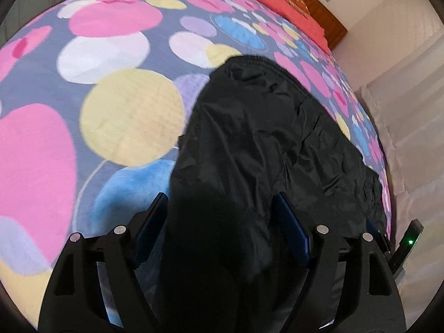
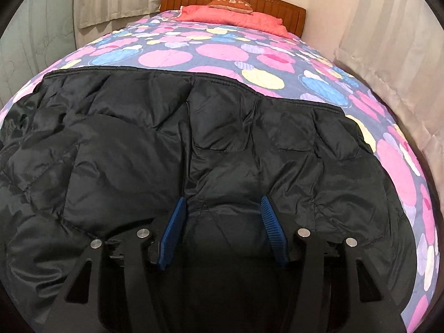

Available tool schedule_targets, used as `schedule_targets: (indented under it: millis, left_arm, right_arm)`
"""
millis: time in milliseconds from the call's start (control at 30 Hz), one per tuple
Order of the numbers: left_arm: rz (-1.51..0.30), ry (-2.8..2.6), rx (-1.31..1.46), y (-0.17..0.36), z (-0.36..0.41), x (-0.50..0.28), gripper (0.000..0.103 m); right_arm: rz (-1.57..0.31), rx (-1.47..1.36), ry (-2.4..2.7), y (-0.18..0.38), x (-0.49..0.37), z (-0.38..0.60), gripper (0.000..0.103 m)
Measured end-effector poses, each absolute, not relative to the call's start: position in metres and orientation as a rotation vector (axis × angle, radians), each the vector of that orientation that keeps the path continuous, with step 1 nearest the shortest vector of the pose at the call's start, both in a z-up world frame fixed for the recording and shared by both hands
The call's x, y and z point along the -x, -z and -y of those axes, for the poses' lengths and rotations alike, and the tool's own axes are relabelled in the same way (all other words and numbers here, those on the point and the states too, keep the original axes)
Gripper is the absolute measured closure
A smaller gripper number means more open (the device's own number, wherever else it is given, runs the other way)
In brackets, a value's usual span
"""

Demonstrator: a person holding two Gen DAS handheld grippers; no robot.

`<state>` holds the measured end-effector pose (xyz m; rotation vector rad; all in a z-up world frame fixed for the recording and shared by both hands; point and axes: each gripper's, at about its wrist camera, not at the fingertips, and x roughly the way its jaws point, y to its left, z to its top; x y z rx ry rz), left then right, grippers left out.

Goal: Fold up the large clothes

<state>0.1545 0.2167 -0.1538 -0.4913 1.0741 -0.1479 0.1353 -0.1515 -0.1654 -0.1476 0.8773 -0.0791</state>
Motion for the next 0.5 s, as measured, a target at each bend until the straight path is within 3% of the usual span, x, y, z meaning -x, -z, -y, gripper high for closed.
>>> schedule_targets:
  millis: [300, 500]
  left_arm:
    - [-1.116, 0.230, 0.461, 0.173, -0.210, -0.172, 0.017]
    - [-1.119, 0.270, 0.444, 0.172, -0.202, -0.175, 0.033]
  right_arm:
    - [-0.866, 0.135, 0.078, 0.167, -0.134, 0.152, 0.046]
    - [-0.864, 0.133, 0.078, 0.167, -0.134, 0.152, 0.046]
